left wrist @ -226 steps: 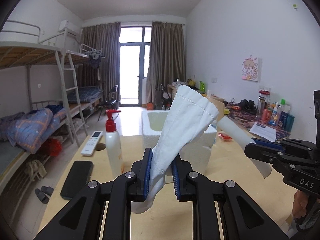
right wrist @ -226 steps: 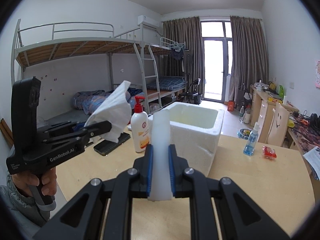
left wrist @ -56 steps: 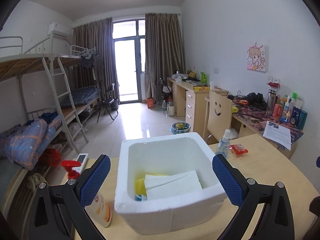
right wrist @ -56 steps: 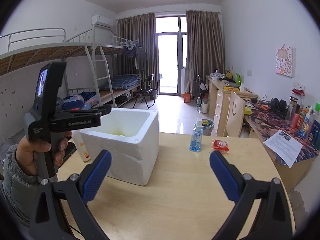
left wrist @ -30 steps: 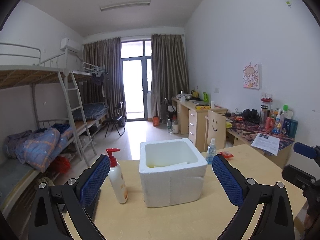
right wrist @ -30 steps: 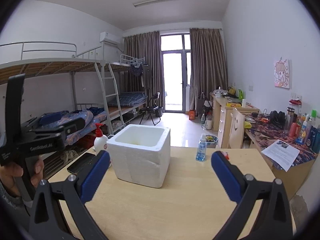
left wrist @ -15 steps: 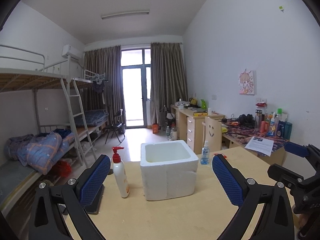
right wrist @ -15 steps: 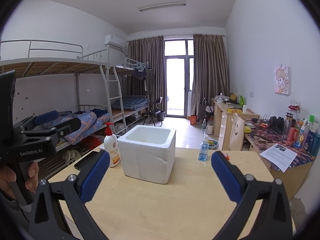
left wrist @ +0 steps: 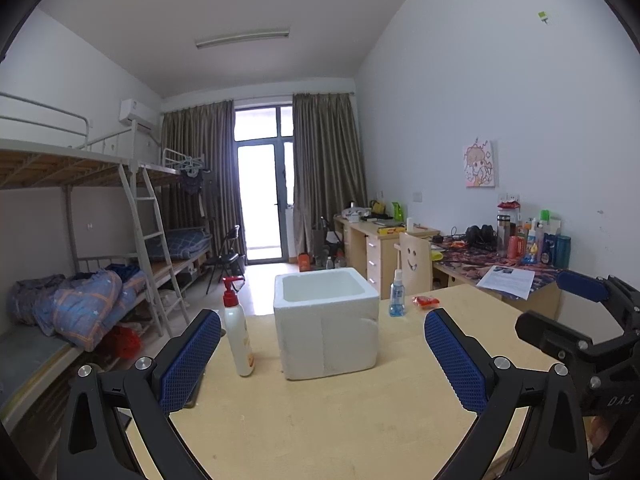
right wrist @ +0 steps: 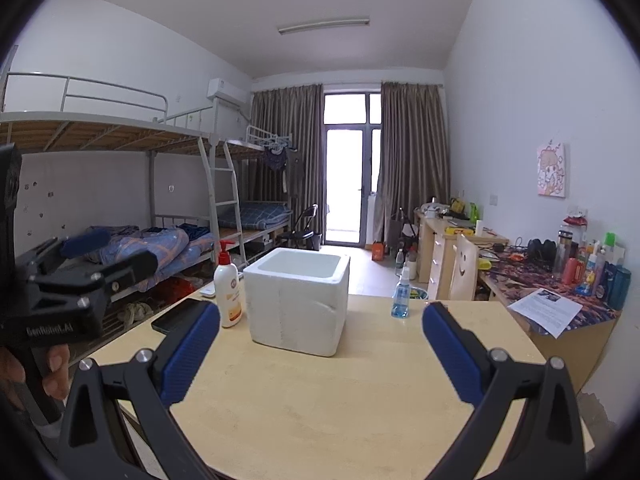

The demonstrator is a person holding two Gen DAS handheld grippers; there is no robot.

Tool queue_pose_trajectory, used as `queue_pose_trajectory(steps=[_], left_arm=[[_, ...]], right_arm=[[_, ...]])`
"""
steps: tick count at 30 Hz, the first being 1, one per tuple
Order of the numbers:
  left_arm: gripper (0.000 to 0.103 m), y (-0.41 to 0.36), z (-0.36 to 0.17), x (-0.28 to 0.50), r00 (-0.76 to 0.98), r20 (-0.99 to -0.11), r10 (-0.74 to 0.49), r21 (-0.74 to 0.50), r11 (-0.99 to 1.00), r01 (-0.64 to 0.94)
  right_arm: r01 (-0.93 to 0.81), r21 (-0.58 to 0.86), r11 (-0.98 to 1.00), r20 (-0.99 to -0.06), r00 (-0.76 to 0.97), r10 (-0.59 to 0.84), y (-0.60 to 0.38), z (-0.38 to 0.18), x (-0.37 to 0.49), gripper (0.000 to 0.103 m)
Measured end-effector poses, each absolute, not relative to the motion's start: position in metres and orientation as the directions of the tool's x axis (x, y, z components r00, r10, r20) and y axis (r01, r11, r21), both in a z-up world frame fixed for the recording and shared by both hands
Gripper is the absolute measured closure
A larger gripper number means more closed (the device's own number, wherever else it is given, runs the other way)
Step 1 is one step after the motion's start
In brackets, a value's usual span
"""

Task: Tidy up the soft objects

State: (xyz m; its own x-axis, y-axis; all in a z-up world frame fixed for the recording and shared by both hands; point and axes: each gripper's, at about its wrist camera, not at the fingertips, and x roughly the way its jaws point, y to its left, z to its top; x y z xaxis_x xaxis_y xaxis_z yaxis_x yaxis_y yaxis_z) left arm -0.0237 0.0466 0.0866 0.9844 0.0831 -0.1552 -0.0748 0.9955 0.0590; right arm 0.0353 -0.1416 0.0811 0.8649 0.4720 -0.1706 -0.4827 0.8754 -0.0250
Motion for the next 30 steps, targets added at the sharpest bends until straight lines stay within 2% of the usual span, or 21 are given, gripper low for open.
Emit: queue_pose_trajectory(steps=[10,30], left_arm=[[0.001,0.045,0.062,-0.037,0.986,-0.124,0.109,0.057,0.993,-0.102],[0.001,0.048,0.02,-0.044,0.988,-0.128,0.084,0.008,0.996,-0.084]], right_arm=[[-0.477,0.001,0.879,-0.161,0.867,0.471,-0.142,0.064,0.025,0.0],[-0.441,0.012,0.897,-0.128,0.889,0.439,-0.142,0.02,0.015,0.0]])
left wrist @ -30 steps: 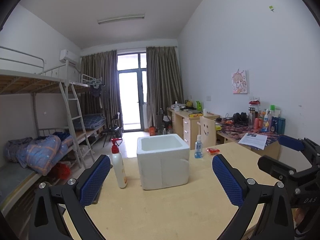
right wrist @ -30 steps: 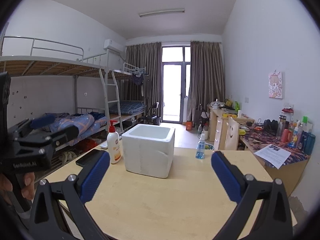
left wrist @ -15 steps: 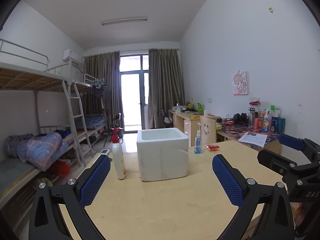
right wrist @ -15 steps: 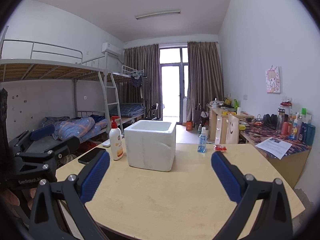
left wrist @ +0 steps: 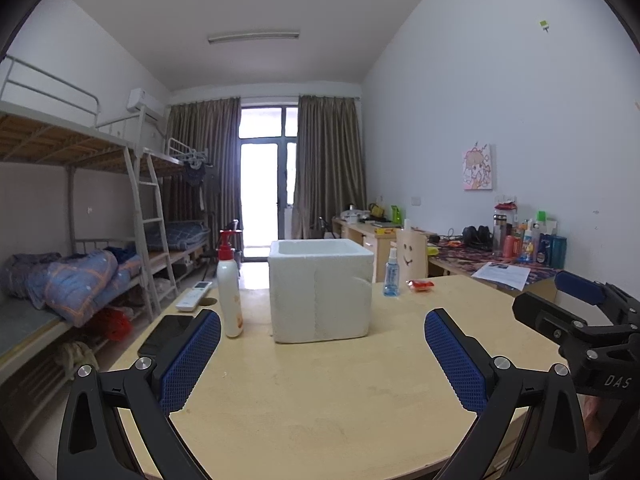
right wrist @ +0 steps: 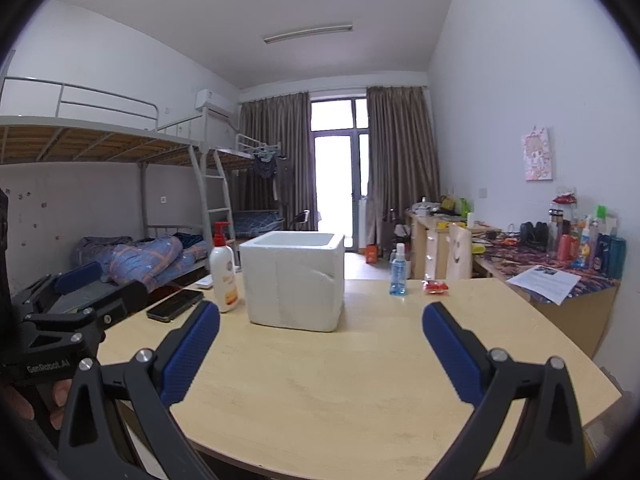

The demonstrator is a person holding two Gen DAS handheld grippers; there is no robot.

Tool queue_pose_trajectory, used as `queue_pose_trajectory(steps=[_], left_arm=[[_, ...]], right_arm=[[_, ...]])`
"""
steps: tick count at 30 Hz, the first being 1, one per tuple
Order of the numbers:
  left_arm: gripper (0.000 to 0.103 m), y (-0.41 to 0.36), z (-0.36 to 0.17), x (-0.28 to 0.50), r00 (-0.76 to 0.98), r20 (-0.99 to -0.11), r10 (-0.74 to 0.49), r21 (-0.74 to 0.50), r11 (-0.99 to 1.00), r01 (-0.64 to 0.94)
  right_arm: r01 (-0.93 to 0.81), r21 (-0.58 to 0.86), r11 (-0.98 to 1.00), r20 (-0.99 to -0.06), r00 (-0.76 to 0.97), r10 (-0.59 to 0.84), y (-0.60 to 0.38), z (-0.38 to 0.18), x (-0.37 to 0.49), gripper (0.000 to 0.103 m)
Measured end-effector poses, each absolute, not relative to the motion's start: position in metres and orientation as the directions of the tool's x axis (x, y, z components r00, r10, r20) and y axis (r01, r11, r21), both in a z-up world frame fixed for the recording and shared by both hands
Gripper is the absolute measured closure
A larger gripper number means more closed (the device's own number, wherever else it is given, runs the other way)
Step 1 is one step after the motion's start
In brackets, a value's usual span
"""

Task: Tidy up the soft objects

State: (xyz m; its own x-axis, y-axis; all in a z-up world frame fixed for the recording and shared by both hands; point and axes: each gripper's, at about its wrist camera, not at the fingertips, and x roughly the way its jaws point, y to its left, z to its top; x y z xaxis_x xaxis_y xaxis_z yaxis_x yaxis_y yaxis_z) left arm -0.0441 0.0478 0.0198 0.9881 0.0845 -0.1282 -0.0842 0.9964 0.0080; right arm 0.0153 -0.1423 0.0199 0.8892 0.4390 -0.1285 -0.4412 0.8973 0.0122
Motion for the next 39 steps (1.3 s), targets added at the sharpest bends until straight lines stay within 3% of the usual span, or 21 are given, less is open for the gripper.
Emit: queue_pose_trajectory(steps=[12,31,39], left_arm=[[0.001,0.05,0.0,-0.05,0.985,-0.127,0.117,0.006,0.993,-0.117],[0.001,0.054,-0.014,-0.047,0.98,-0.18,0.088,-0.004,0.996,-0.09],[0.001,0.059,-0.011,-0.055,0.983,-0.157,0.095,-0.014,0.995,-0.099]], right_arm=[[-0.437,0.05,0.898,-0.168,0.883,0.439,-0.137,-0.01,0.016,0.0],[-0.416,0.042,0.908,-0.143,0.897,0.417,-0.143,-0.014,0.005,0.0],[-0.413,0.026,0.911,-0.144,0.9,0.412,-0.14,-0.013,0.002,0.0]])
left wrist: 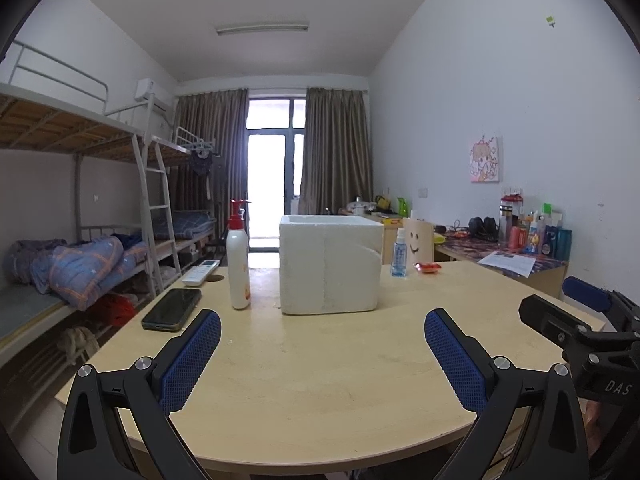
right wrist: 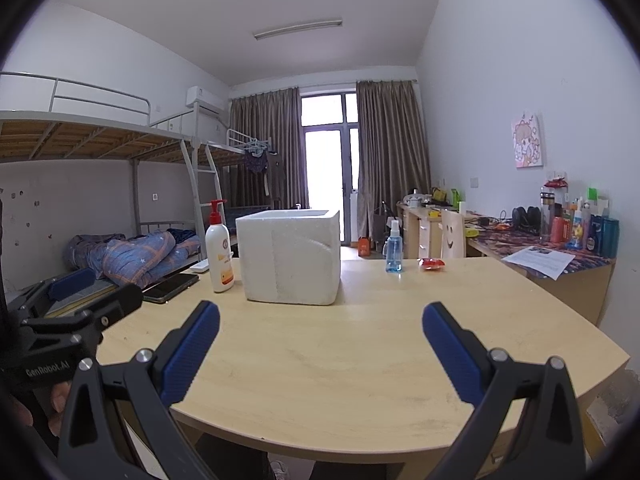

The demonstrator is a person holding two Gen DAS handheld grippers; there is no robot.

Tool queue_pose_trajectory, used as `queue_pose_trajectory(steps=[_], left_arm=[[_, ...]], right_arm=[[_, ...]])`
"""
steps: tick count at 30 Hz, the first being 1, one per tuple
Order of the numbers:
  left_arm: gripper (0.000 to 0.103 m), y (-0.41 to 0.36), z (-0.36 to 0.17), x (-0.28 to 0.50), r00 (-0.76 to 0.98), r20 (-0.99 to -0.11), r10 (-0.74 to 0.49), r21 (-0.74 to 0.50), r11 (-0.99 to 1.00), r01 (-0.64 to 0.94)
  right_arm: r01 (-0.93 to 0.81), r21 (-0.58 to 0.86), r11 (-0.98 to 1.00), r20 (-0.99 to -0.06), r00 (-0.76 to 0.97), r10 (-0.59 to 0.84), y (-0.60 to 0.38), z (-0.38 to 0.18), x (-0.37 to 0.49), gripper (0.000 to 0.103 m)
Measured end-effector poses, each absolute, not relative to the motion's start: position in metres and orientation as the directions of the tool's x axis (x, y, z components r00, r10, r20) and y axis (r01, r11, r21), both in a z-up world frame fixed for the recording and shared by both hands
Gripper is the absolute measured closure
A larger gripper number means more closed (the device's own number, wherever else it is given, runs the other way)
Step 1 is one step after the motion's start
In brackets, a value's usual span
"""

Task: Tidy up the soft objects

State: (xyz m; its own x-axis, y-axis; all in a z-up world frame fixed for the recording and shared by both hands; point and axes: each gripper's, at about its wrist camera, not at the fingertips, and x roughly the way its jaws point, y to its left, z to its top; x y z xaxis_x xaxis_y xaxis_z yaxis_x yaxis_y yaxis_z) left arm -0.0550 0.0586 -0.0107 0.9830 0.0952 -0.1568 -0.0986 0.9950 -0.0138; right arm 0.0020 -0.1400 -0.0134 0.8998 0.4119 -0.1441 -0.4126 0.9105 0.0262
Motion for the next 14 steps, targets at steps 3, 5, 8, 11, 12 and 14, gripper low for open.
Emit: queue_pose_trajectory(steps=[3,5,8,11,12,14], left_arm=[[0.001,0.0611,-0.0116,-0.0528,0.982,-0.164,0.092,-0.016,0.995,-0.096],[0.001,0.0609,-0.0116,-0.0515,0.982,-0.168,0.089,-0.014,0.996,-0.092],[0.001,0.0592,-0.0108,-0.0513,0.982,-0.166,0.086,-0.008,0.996,-0.089],[0.001,0.0564,-0.0096,-0.0528,0.985,-0.159,0.073,-0.006,0.997,-0.075],[0.001,0.0566,-0.0093,-0.0542,0.986,-0.156,0.067,-0.011,0.997,-0.07],[0.001,0.0559,-0.0087,-0.0545,0.986,-0.156,0.057,-0.008,0.998,-0.059]], right_arm=[[-0.409,0.012,0.913,-0.138,0.903,0.406,-0.1385,-0.0131,0.0007,0.0],[-0.408,0.01,0.913,-0.139,0.904,0.405,-0.1386,-0.0133,0.0023,0.0],[-0.406,0.012,0.914,-0.143,0.904,0.404,-0.1397,-0.014,0.0033,0.0],[-0.402,0.014,0.915,-0.142,0.905,0.4,-0.1415,-0.0139,0.0038,0.0],[-0.403,0.015,0.915,-0.142,0.905,0.4,-0.1417,-0.0137,0.0034,0.0],[-0.402,0.013,0.916,-0.142,0.906,0.4,-0.1419,-0.0138,0.003,0.0]])
